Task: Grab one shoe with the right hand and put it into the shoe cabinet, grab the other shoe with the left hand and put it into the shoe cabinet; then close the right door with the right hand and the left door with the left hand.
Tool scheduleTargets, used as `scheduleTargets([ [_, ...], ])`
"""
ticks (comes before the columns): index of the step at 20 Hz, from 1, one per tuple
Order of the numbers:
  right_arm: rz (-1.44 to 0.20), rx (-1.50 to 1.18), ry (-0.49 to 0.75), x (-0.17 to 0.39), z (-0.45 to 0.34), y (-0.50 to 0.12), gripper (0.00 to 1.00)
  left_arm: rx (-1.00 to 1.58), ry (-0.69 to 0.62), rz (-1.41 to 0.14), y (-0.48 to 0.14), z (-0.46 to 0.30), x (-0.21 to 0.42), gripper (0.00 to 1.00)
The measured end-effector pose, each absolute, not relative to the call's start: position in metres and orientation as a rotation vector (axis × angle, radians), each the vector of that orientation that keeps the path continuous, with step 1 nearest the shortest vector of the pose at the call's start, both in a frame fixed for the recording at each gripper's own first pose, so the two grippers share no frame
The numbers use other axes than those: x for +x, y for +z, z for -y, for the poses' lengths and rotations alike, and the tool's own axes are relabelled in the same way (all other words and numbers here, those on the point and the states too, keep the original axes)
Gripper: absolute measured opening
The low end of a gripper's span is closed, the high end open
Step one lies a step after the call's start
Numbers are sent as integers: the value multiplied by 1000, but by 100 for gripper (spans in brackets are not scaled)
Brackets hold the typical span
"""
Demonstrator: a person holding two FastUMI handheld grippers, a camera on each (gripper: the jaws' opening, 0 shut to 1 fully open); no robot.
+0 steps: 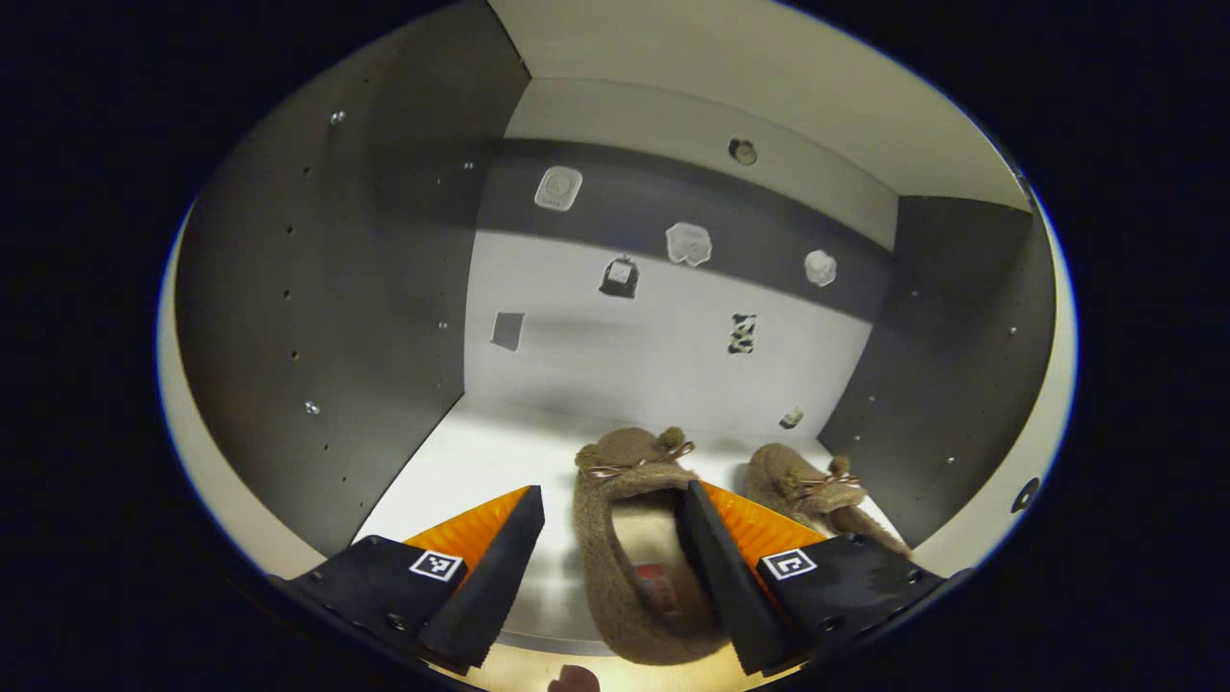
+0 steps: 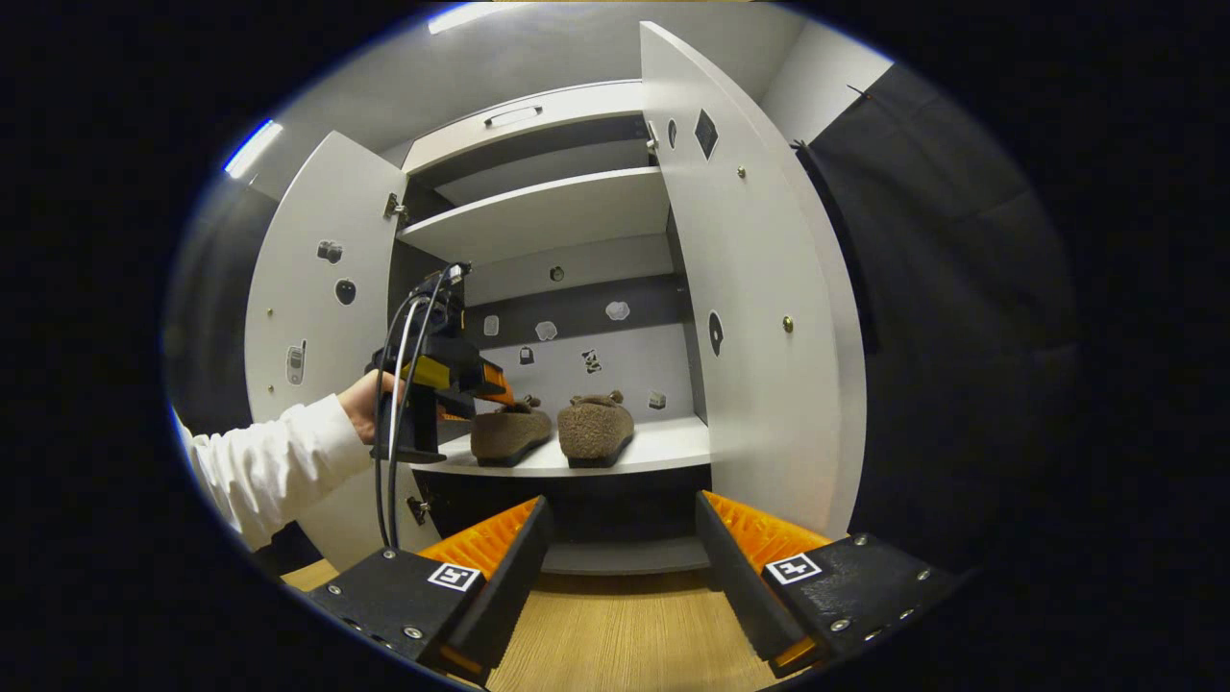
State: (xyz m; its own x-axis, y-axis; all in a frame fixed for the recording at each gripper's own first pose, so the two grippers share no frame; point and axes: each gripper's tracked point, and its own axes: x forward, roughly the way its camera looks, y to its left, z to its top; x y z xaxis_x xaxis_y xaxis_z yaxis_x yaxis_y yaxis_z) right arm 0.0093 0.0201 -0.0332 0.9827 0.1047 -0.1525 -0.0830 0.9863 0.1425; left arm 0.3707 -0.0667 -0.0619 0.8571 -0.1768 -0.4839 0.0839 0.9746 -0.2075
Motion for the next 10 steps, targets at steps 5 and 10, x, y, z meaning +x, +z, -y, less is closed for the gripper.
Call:
scheduleTargets([
  [5, -149, 139, 121, 5, -27, -30, 92, -100, -182, -268, 14, 63, 316, 97],
  [10, -118, 135, 158, 1, -36, -18, 92, -87, -180, -172, 40, 53, 242, 94],
])
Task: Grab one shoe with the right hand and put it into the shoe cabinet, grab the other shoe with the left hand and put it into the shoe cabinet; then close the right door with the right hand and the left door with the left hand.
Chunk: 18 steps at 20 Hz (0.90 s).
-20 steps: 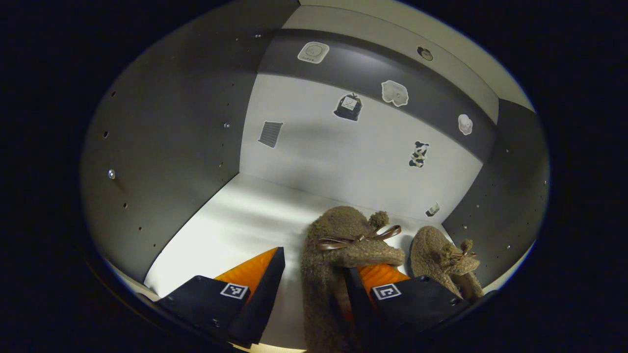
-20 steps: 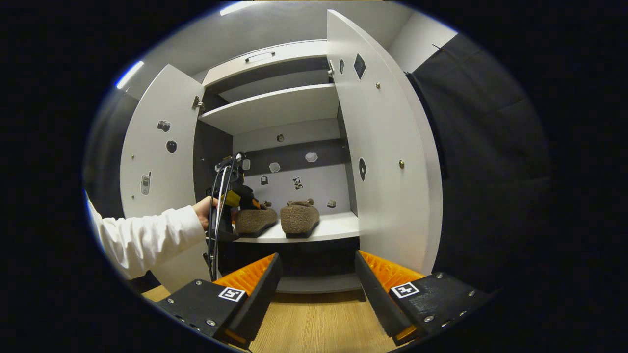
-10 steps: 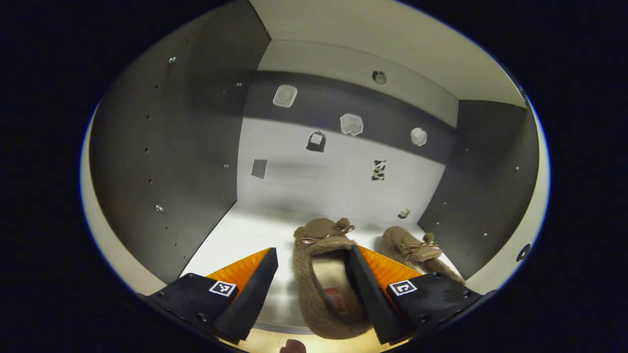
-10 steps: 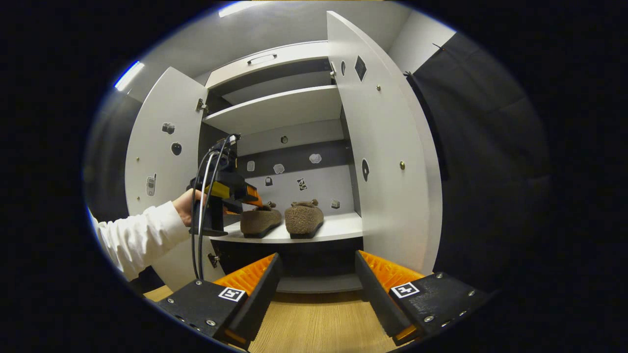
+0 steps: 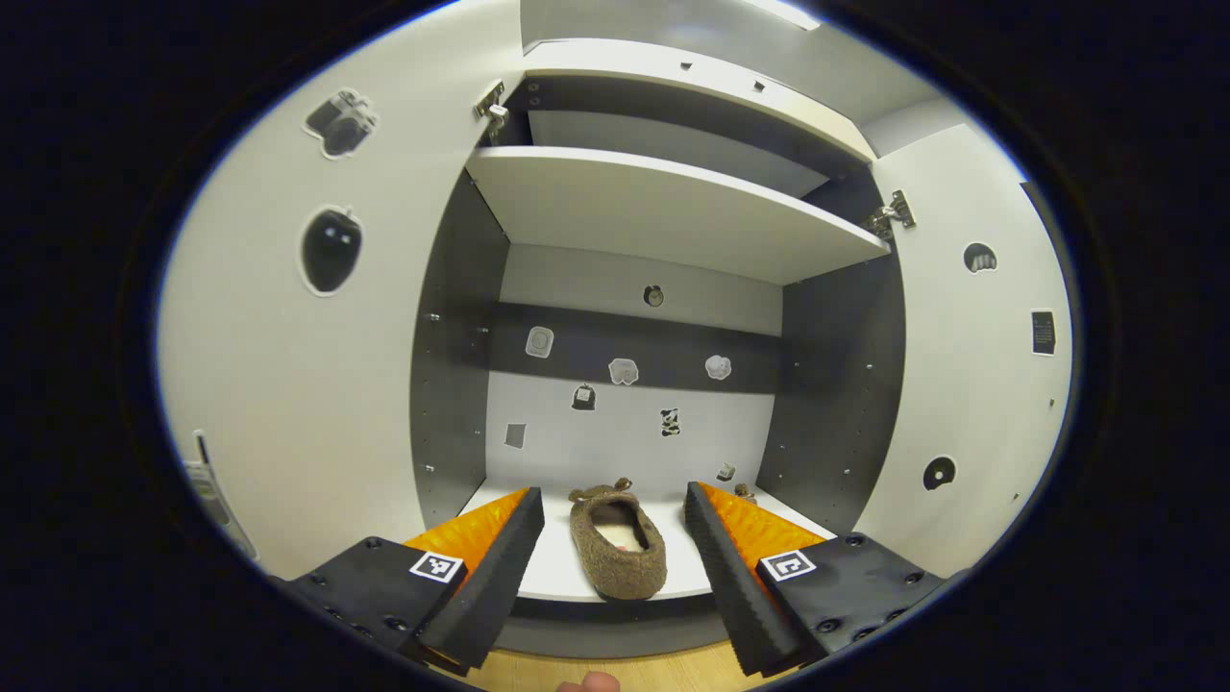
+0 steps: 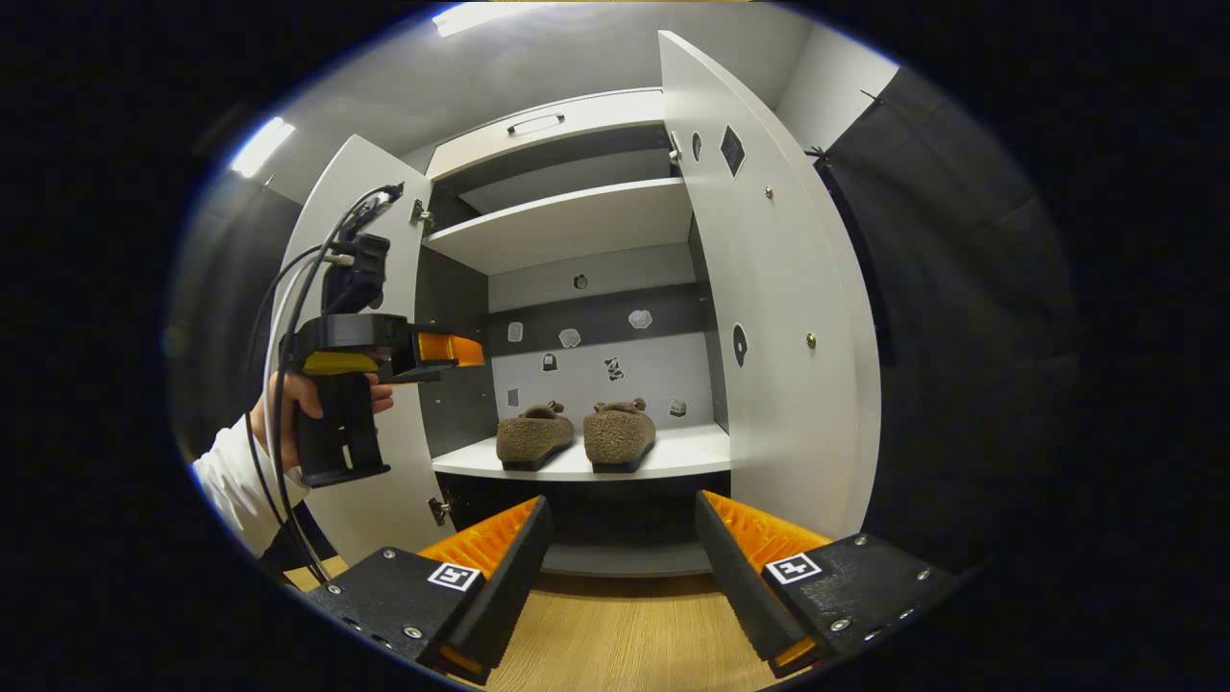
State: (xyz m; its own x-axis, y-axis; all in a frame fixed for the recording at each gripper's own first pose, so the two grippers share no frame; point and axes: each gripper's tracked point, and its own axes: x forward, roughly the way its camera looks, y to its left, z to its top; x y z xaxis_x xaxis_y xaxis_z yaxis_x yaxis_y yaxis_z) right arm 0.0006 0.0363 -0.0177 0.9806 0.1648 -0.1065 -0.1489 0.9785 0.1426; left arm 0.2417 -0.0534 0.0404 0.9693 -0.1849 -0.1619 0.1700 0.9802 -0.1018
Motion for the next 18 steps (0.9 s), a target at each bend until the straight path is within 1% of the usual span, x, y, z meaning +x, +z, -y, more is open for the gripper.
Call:
scheduleTargets([
  [5, -98, 132, 170, -5, -35, -10, 92, -93, -166, -136, 37, 43, 173, 94],
  [6, -97, 130, 174, -7, -35, -10, 92, -96, -166, -138, 31, 40, 162, 96],
  [7, -93, 127, 177, -9, -35, -9, 92, -94, -155, -141, 25, 35, 151, 94],
  [9, -82, 123, 172, -13, -31, -8, 92, -93, -130, -137, 15, 26, 129, 99],
  [11, -82, 121, 172, -17, -30, -10, 92, -85, -85, -119, 4, 13, 117, 94],
  [12, -82, 118, 171, -19, -30, -12, 92, -88, -65, -122, -3, 7, 110, 97],
  [18, -91, 113, 148, -31, -8, -3, 92, -111, 30, -141, -28, -14, 75, 97],
])
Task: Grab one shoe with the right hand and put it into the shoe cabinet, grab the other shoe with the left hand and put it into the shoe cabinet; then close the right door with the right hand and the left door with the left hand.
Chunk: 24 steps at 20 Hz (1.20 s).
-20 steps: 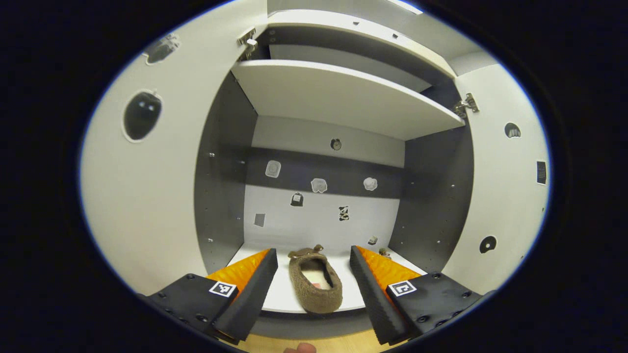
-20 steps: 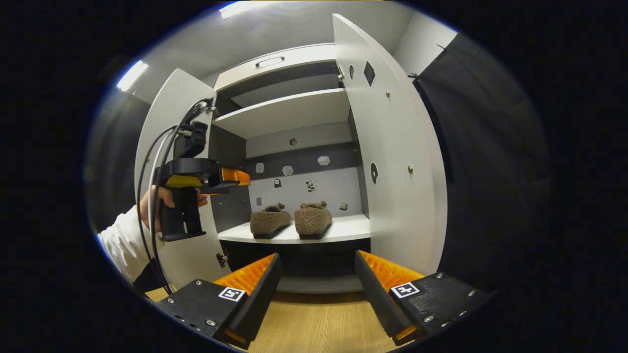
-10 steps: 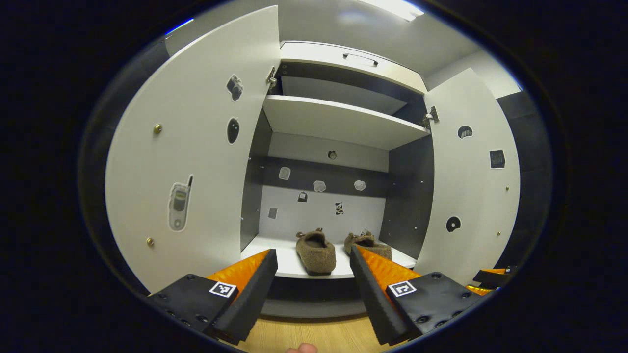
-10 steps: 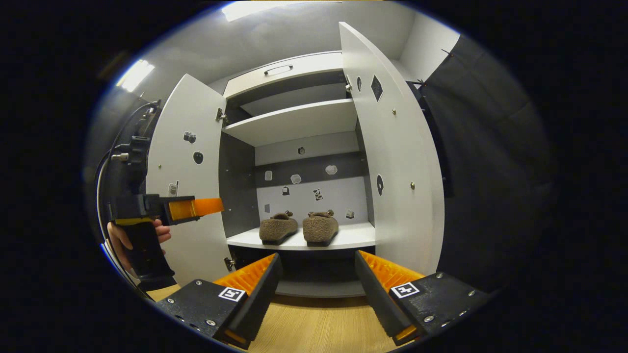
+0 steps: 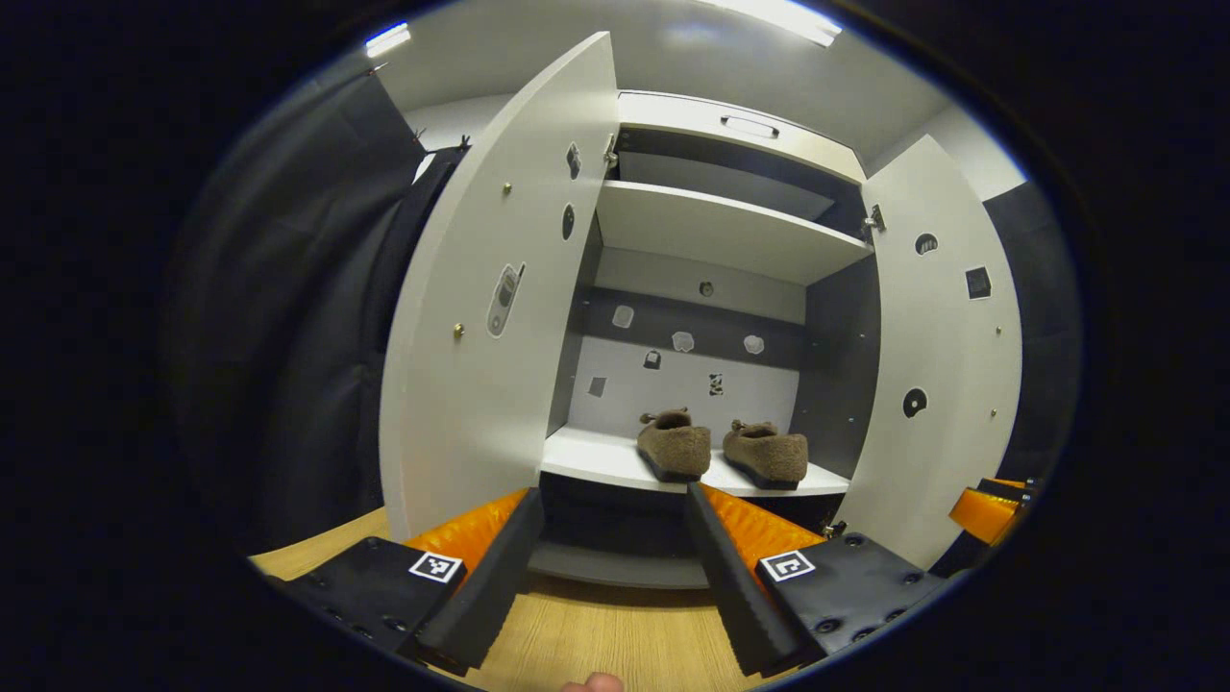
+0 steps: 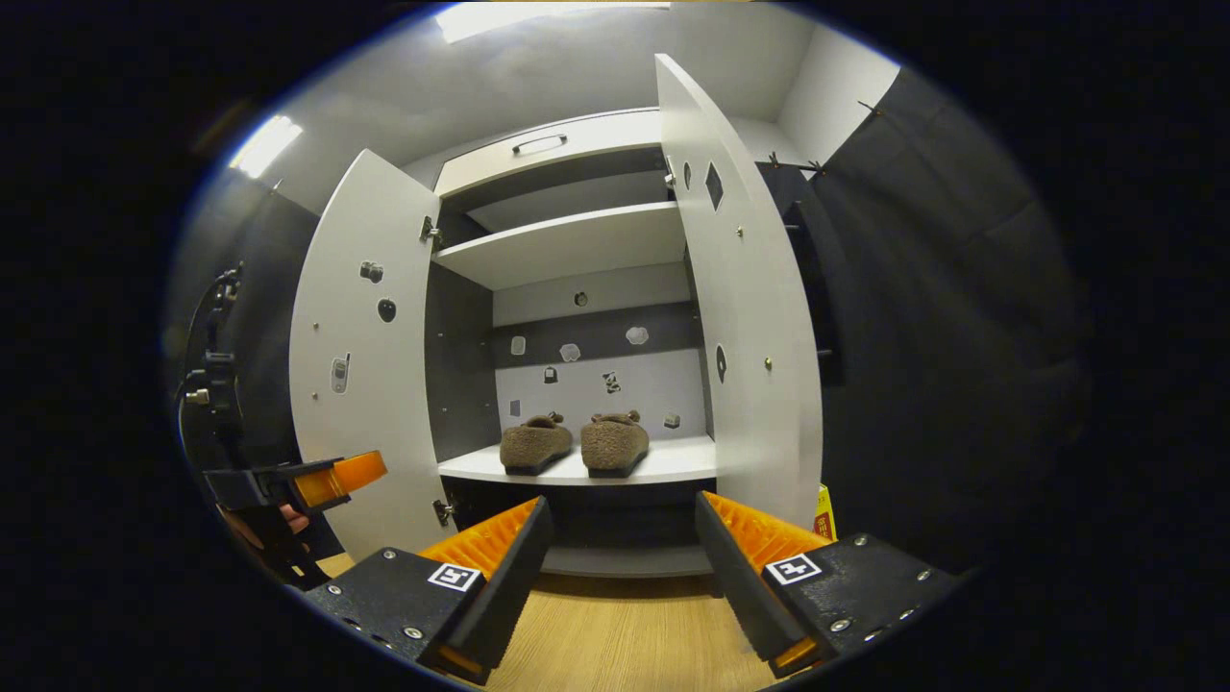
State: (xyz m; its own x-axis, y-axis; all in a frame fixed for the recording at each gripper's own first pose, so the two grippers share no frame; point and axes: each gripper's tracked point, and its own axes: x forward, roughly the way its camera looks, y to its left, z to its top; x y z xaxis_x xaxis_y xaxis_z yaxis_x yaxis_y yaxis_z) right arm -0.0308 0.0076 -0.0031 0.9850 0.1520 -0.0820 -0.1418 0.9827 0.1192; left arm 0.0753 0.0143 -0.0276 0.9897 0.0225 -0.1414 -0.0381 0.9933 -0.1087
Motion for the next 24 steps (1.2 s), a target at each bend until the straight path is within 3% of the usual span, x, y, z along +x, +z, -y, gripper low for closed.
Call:
scheduleTargets([
  [3, -71, 59, 122, -34, 23, 21, 92, -71, 43, -135, -32, -17, 62, 94],
  [5, -69, 62, 84, -30, 51, 40, 92, -49, 16, -132, -33, -8, 57, 97],
  [13, 53, 15, -161, 19, 192, 116, 92, -22, -45, -154, -42, 8, 36, 97],
  [24, 61, -56, -168, 71, 202, 126, 92, -36, -37, -170, -48, 2, 35, 97],
])
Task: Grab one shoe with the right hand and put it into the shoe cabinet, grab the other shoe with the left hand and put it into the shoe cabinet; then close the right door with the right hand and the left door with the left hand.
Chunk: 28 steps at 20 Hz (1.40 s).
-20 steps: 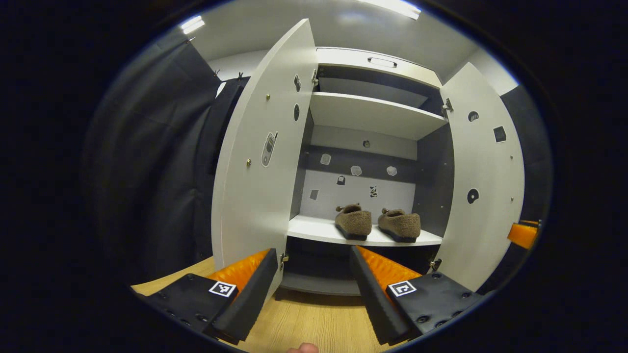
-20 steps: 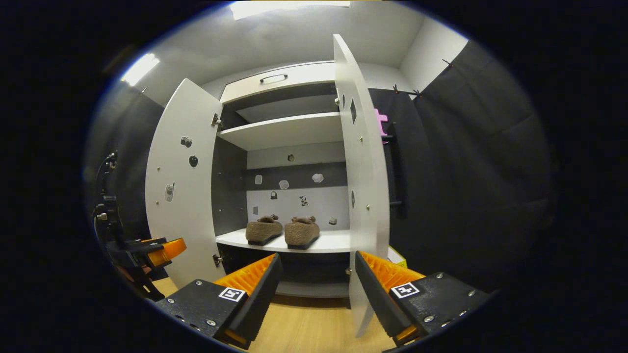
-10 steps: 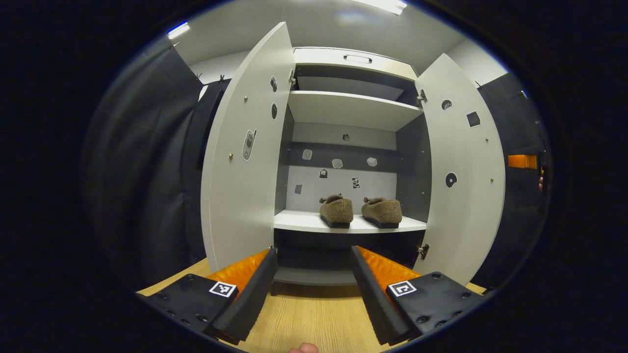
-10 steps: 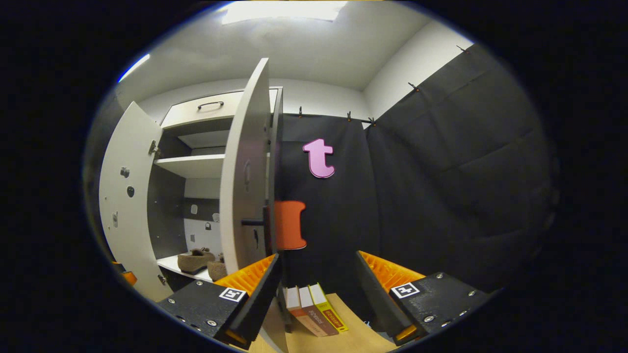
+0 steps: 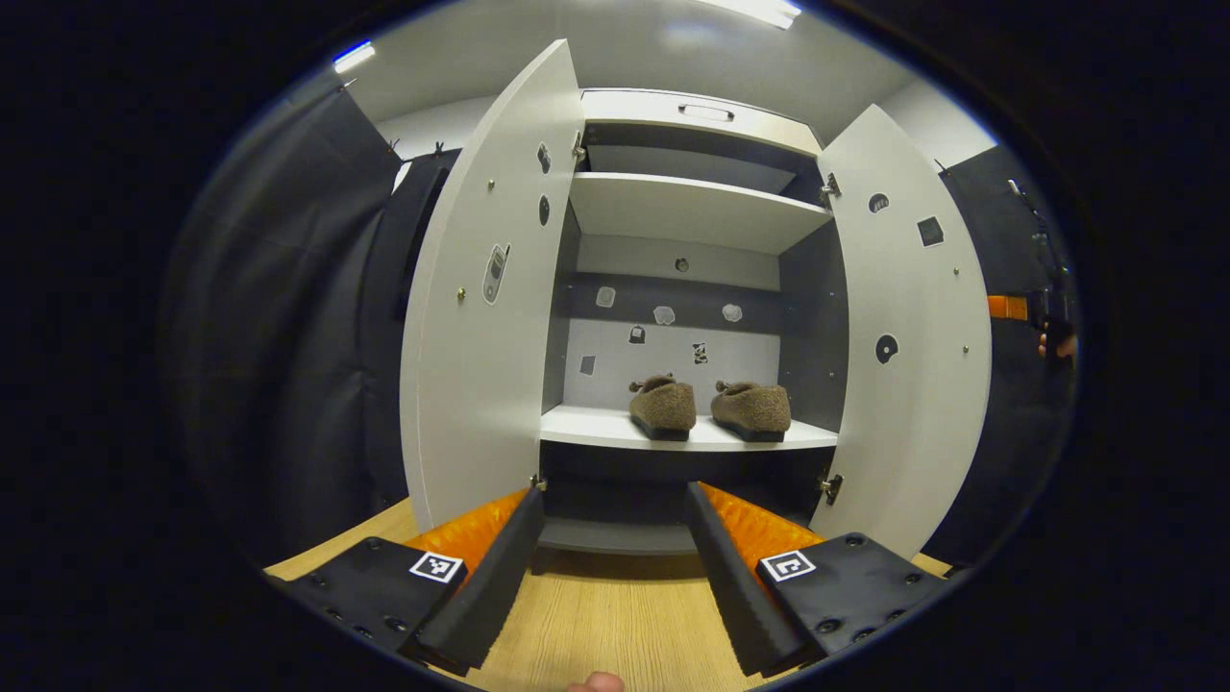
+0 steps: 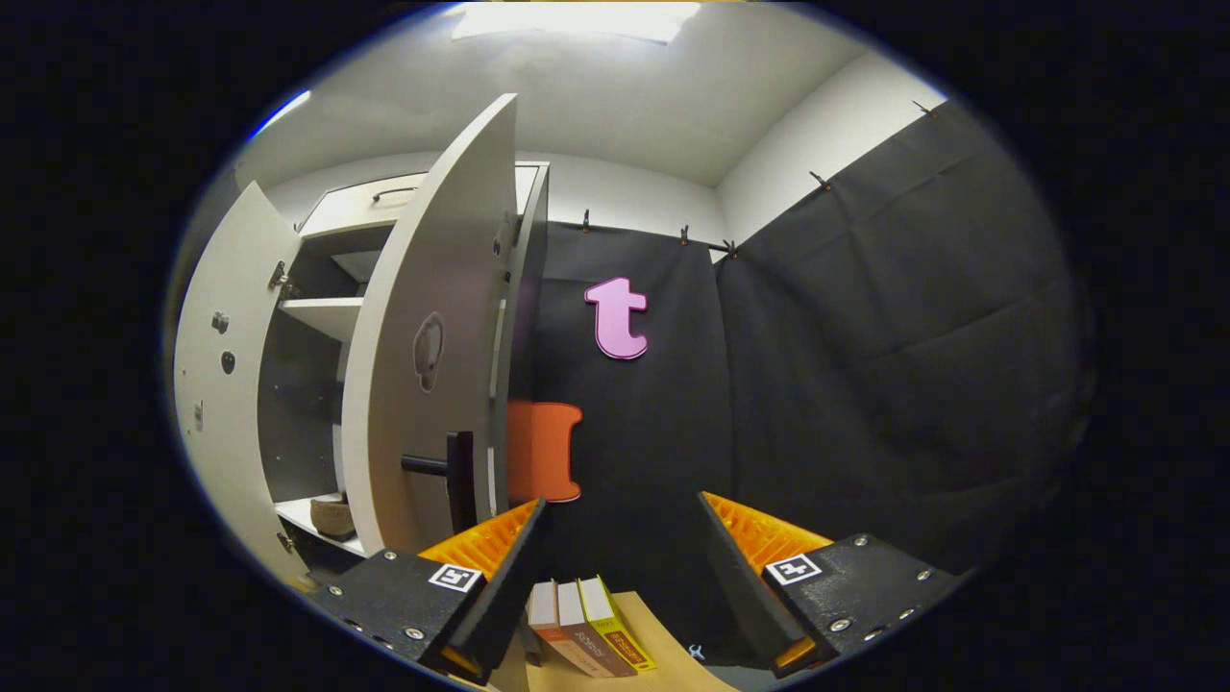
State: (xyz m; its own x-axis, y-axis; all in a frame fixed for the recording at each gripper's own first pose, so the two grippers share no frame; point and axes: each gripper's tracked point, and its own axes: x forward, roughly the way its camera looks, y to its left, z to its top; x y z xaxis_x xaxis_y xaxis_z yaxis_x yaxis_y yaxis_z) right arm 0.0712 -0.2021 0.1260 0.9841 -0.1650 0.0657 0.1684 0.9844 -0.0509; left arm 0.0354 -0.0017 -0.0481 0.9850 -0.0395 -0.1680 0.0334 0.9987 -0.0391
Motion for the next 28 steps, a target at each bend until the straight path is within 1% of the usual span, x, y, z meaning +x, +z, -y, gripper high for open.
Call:
scheduleTargets([
  [3, 52, -61, -144, 72, 192, 122, 92, -32, -33, -163, -46, 0, 38, 96],
  [4, 51, -71, -150, 71, 191, 121, 98, -33, -33, -159, -46, -1, 38, 96],
  [5, 55, -77, -157, 71, 191, 121, 91, -35, -32, -155, -46, -2, 39, 97],
  [10, 48, -70, -141, 71, 177, 121, 88, -53, -40, -154, -46, -4, 43, 97],
  [12, 48, -73, -114, 69, 162, 121, 88, -44, -40, -145, -45, -5, 44, 97],
  [13, 49, -62, -92, 69, 153, 121, 79, -40, -44, -142, -44, -5, 46, 97],
  [14, 48, -50, -74, 70, 142, 121, 87, -41, -49, -141, -45, -3, 46, 96],
  [21, 43, -18, 34, 80, 76, 116, 87, -35, -62, -137, -40, -3, 42, 97],
  [22, 44, -24, 51, 83, 66, 116, 87, -33, -60, -135, -40, -4, 41, 96],
  [23, 49, -37, 69, 85, 58, 117, 87, -32, -59, -133, -39, -5, 40, 94],
  [24, 55, -42, 76, 89, 52, 118, 87, -32, -57, -133, -38, -7, 40, 97],
  [28, 40, -13, 114, 103, 34, 114, 87, -37, -54, -125, -33, -9, 36, 97],
])
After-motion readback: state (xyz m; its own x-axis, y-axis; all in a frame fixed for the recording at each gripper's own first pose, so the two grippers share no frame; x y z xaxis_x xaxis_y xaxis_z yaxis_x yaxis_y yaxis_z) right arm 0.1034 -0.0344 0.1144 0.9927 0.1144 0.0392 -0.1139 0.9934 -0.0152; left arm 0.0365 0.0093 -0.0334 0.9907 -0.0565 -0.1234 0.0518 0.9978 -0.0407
